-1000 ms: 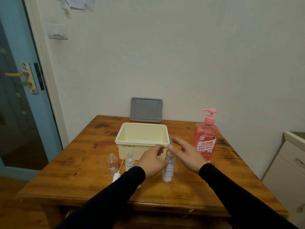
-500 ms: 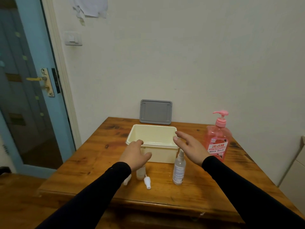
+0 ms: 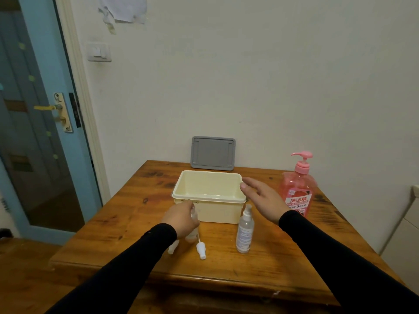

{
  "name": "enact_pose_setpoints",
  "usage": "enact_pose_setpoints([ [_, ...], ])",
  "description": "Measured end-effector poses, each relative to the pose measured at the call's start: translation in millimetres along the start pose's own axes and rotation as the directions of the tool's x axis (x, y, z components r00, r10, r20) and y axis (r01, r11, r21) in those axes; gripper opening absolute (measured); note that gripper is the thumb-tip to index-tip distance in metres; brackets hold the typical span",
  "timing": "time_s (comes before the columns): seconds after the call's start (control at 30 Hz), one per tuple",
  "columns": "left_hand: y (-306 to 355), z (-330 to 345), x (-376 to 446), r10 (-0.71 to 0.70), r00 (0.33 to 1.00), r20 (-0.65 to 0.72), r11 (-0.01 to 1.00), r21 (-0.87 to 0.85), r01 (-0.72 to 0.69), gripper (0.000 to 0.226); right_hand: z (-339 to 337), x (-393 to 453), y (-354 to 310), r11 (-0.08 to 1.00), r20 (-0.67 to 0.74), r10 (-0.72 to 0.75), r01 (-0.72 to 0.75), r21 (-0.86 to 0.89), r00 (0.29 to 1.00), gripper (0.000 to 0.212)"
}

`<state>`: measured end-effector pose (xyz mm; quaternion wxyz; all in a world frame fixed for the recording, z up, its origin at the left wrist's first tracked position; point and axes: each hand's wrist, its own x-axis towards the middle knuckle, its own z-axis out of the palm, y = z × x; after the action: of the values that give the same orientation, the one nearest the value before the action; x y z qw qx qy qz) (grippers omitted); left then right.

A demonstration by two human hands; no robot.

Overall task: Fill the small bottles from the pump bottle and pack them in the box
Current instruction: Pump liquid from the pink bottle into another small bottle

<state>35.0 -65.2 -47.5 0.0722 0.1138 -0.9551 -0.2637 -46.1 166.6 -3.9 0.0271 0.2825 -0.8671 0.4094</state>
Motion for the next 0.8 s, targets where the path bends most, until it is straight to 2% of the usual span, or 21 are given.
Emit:
enact_pose_setpoints([
  [0.17,15,-27,5,0.037,0.996,-0.076,0.998,-0.049,-0.04,0.034,-14,2,-7,1.0,-0.039,-0.021,0.021,-0.016,0.999,0.066],
  [0.47,79,-59,29,0.234,0.955,-0.18,0.955,-0.14,-0.26,0.034,-67,8,-22,0.999,-0.23,-0.054,0.054,-0.007,0.972,0.051],
  [0.63,111,-45,52,0.318,0.937,-0.147,0.921,-0.186,-0.342,0.044,-100,17,-17,0.999,-0.38,-0.045,0.051,0.004,0.924,0.051],
  [0.8,142,-20,75,0.383,0.921,-0.07,0.904,-0.179,-0.389,0.038,-130,31,-6,1.0,-0.482,0.015,0.0,0.03,0.876,0.049],
])
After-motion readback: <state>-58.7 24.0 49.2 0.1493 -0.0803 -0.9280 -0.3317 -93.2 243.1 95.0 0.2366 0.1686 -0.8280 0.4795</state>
